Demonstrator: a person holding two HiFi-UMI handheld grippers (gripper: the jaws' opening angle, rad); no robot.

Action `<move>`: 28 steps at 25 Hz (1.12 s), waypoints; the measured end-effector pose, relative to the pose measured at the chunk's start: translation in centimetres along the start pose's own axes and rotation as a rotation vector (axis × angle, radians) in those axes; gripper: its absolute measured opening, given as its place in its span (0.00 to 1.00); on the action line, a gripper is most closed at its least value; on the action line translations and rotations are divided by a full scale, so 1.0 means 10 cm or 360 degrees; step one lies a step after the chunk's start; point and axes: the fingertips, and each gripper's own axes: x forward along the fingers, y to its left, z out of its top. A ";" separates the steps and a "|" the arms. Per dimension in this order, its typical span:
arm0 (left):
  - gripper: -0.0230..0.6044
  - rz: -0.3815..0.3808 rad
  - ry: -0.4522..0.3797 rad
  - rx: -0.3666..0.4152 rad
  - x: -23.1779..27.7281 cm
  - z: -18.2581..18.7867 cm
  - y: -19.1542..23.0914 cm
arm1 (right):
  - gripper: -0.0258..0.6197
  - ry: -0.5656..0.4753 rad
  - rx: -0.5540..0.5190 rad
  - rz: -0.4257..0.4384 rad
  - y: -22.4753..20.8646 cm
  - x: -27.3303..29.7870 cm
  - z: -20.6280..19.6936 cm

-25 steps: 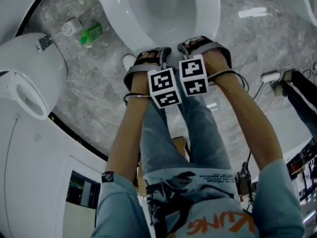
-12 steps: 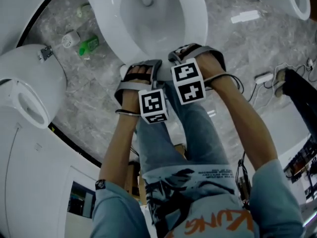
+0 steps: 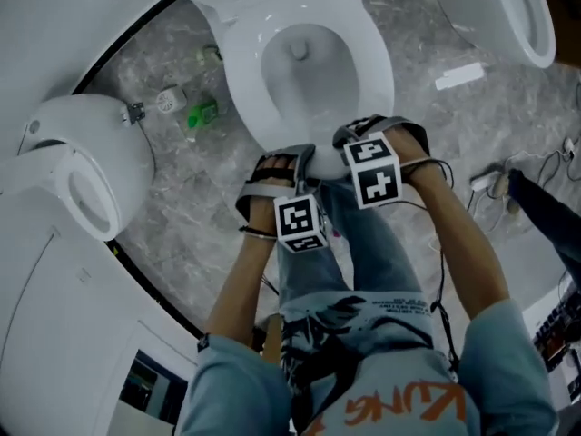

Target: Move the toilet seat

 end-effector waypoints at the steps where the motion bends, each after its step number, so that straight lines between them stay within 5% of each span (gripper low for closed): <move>1: 0.51 -0.0003 -0.0003 0.0007 -0.07 0.01 0.04 | 0.50 -0.0006 0.0006 -0.0013 -0.01 -0.08 0.03; 24: 0.43 -0.0046 -0.0217 0.0201 -1.62 0.40 1.25 | 0.42 -0.0221 0.0079 -0.0647 -0.45 -2.11 0.66; 28: 0.43 0.0000 -0.0249 0.0191 -1.80 0.41 1.51 | 0.31 -0.0236 0.0036 -0.0749 -0.55 -2.39 0.75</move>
